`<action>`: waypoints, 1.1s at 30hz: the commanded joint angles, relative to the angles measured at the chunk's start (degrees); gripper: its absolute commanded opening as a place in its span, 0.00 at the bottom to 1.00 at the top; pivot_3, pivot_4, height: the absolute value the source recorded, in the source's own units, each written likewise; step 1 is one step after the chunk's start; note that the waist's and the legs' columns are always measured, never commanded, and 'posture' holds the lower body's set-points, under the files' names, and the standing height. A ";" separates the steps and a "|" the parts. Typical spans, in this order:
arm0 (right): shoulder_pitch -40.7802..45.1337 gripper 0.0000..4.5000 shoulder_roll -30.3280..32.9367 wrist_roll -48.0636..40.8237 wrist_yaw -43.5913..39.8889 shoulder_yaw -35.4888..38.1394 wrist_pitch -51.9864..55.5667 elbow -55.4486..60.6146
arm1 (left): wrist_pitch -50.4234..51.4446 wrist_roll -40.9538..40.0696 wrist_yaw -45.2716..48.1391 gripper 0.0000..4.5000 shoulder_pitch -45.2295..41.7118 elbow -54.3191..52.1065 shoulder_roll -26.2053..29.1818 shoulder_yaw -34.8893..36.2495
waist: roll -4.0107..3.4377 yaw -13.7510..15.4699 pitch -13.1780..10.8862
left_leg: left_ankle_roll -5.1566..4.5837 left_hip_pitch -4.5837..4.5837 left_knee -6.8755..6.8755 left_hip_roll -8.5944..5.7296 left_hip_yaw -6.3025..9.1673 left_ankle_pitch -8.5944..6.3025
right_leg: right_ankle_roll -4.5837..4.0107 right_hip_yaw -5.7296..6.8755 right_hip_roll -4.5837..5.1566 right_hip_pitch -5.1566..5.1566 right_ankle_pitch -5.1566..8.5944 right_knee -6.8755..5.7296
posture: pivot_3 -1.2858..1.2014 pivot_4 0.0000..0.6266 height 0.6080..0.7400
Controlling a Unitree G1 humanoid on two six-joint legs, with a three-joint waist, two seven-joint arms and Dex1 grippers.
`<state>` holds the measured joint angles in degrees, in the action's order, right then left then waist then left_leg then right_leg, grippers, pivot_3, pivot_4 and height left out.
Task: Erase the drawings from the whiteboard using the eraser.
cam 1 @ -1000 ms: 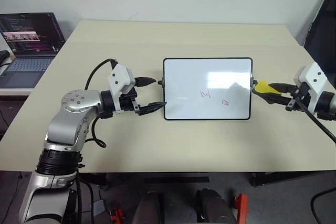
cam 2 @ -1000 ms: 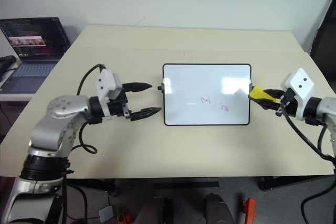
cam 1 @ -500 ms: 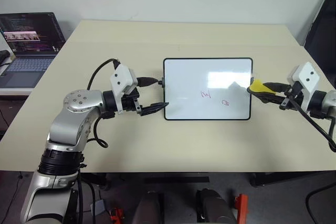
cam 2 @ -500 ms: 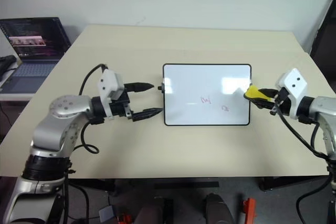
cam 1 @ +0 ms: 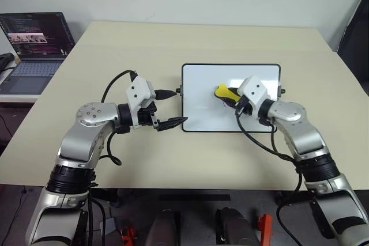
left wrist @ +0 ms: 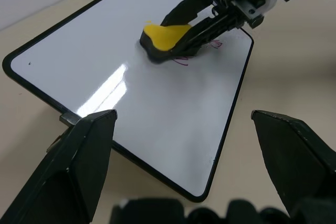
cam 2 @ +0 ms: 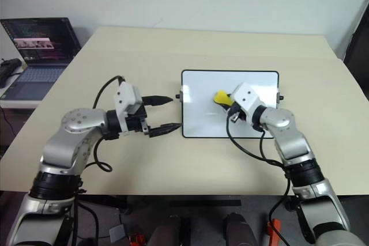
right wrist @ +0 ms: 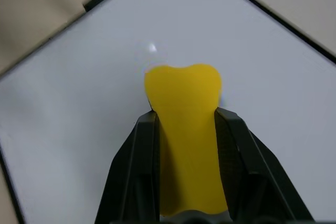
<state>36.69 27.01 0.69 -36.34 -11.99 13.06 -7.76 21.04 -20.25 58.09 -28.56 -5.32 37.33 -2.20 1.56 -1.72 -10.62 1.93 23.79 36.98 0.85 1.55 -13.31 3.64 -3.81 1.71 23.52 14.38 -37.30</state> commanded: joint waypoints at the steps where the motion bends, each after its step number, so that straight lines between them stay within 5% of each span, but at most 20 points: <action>1: 0.40 0.24 2.10 4.45 1.26 -0.63 -1.38 -4.04 | -0.65 -0.22 -0.23 1.00 0.29 -1.76 -0.11 0.34 | 0.01 -0.08 0.02 | 0.00 -0.04 0.02 0.00 0.00 0.00 | -0.01 0.00 -0.01 -0.02 -0.01 -0.05 | 0.52 0.24 1.00; 12: -7.46 0.24 4.35 4.97 -9.81 -5.95 -5.06 -0.03 | -0.67 -0.49 -0.55 1.00 0.16 -1.92 -0.14 0.84 | 0.11 -0.61 0.09 | -0.02 -1.01 0.03 0.06 -0.10 0.02 | -0.09 -0.19 -0.13 -0.73 0.09 -0.47 | 0.52 0.24 1.00; 25: 1.93 0.24 3.01 11.08 6.06 -0.51 -8.24 -12.40 | -1.13 -0.13 -0.20 1.00 -0.94 -0.98 -0.60 0.48 | 0.13 -1.46 0.10 | -0.02 -1.11 0.06 0.10 -0.08 0.30 | -0.04 -0.24 -0.21 -0.76 0.02 -0.62 | 0.52 0.24 1.00; 33: -1.58 0.24 3.53 9.55 0.23 -2.66 -7.82 -7.75 | -1.14 -0.08 -0.02 1.00 -1.28 -0.77 -0.74 0.27 | 0.14 -1.46 0.11 | -0.02 -1.11 0.06 0.10 -0.08 0.30 | 0.01 -0.24 -0.22 -0.78 -0.01 -0.60 | 0.52 0.24 1.00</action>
<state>37.19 29.63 9.91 -33.46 -13.48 3.22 -15.18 20.84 -20.16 58.08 -28.64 -5.06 36.63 -2.36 1.70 -3.18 -10.51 1.91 22.68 37.03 0.96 1.49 -13.01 3.65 -4.04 1.49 22.74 14.38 -37.89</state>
